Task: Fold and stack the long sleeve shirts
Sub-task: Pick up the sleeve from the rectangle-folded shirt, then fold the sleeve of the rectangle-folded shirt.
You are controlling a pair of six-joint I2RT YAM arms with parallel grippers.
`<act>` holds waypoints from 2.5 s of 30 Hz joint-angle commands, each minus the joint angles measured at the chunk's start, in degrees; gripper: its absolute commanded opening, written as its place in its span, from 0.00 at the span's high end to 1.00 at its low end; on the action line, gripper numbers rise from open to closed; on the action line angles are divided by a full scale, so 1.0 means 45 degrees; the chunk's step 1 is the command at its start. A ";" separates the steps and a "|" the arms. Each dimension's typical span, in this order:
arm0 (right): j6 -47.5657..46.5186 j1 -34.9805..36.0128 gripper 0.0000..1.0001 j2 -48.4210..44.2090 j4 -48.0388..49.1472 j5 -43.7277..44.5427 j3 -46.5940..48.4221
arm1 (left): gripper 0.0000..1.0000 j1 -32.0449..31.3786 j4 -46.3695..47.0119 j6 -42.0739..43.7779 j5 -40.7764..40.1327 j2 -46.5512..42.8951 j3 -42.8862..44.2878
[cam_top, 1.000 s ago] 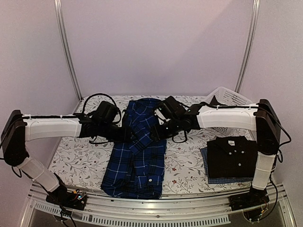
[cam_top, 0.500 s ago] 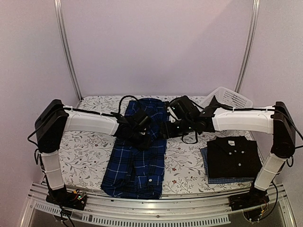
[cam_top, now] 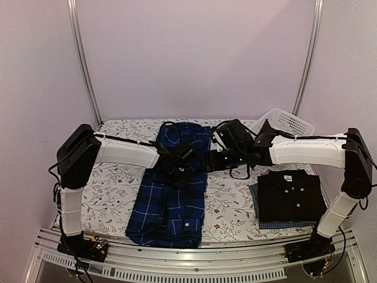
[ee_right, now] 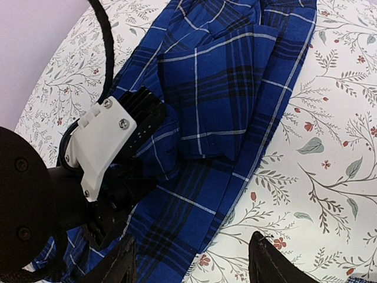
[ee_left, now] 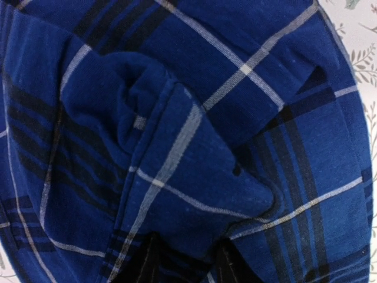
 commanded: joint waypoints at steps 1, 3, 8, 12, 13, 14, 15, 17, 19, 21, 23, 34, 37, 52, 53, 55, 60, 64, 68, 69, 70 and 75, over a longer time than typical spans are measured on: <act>0.0133 -0.0050 0.37 -0.0571 0.0291 0.0059 -0.0137 | 0.72 -0.0124 -0.0410 0.0229 -0.0548 0.0095 0.0454; 0.0142 -0.0050 0.37 -0.0576 0.0299 0.0004 -0.0156 | 0.80 -0.0112 -0.0443 0.0302 -0.0631 0.0088 0.0529; 0.0172 -0.0049 0.37 -0.0595 0.0291 -0.0119 -0.0203 | 0.95 -0.0064 -0.0660 0.0333 -0.0932 0.0062 0.0746; 0.0211 -0.0049 0.37 -0.0653 0.0300 -0.0089 -0.0248 | 1.00 0.0030 -0.0714 0.0269 -0.0686 -0.0423 0.0817; 0.0201 -0.0050 0.37 -0.0669 0.0300 -0.0079 -0.0242 | 1.00 0.0067 -0.0695 0.0210 -0.0476 -0.0664 0.0792; 0.0194 -0.0050 0.37 -0.0673 0.0286 -0.0088 -0.0229 | 1.00 0.0164 -0.0621 0.0129 -0.0156 -0.0971 0.0730; 0.0177 -0.0050 0.37 -0.0664 0.0296 -0.0087 -0.0193 | 1.00 0.0321 -0.0488 -0.0017 0.0357 -0.1334 0.0603; 0.0109 -0.0050 0.37 -0.0609 0.0299 -0.0070 -0.0070 | 1.00 0.0782 0.0084 -0.0477 0.1767 -0.2319 0.0036; 0.0076 -0.0049 0.37 -0.0549 0.0289 -0.0037 0.0088 | 1.00 0.1420 0.1065 -0.1116 0.4011 -0.3524 -0.0931; 0.0038 -0.0040 0.37 -0.0465 0.0300 -0.0005 0.0260 | 1.00 0.2215 0.2322 -0.2261 0.5903 -0.4787 -0.2173; 0.0017 -0.0038 0.37 -0.0378 0.0334 -0.0035 0.0420 | 1.00 0.3040 0.3726 -0.3520 0.7439 -0.6026 -0.3551; -0.0117 -0.0050 0.37 0.0631 0.1115 -0.1485 0.0853 | 1.00 0.5353 0.9046 -0.9766 0.9566 -1.0209 -0.9390; -0.0065 -0.0050 0.37 0.0939 0.1310 -0.1532 0.0875 | 1.00 0.5551 0.9630 -1.1128 0.9293 -1.1032 -1.0623; -0.0442 -0.0049 0.37 0.2432 0.1336 -0.1668 0.1888 | 1.00 0.4530 0.5004 -1.0464 0.7386 -1.4263 -1.2323; -0.0480 -0.0047 0.37 0.2510 0.1309 -0.1698 0.1976 | 1.00 0.4257 0.4981 -1.0626 0.7247 -1.4396 -1.2582; -0.0592 -0.0050 0.37 0.2683 0.1258 -0.1773 0.2203 | 1.00 0.3649 0.5072 -1.0999 0.6905 -1.4591 -1.3059; -0.0831 -0.0062 0.37 0.3076 0.1013 -0.1885 0.2698 | 1.00 0.2407 0.4982 -1.1507 0.5965 -1.4865 -1.3549; -0.1016 -0.0061 0.37 0.3317 0.0881 -0.1959 0.2937 | 1.00 0.1656 0.4990 -1.1706 0.5486 -1.4848 -1.3634; -0.1069 -0.0065 0.37 0.3455 0.0876 -0.1985 0.3033 | 1.00 0.0987 0.5031 -1.1971 0.5220 -1.4552 -1.3664; -0.1077 -0.0054 0.37 0.3475 0.0875 -0.1984 0.3042 | 1.00 0.0841 0.5065 -1.2030 0.5184 -1.4484 -1.3672; -0.1078 -0.0050 0.37 0.3485 0.0897 -0.1979 0.3058 | 1.00 0.0710 0.5099 -1.2075 0.5163 -1.4424 -1.3690; -0.1107 -0.0058 0.37 0.3490 0.0924 -0.1935 0.3078 | 1.00 0.0207 0.5135 -1.2128 0.5045 -1.4146 -1.3692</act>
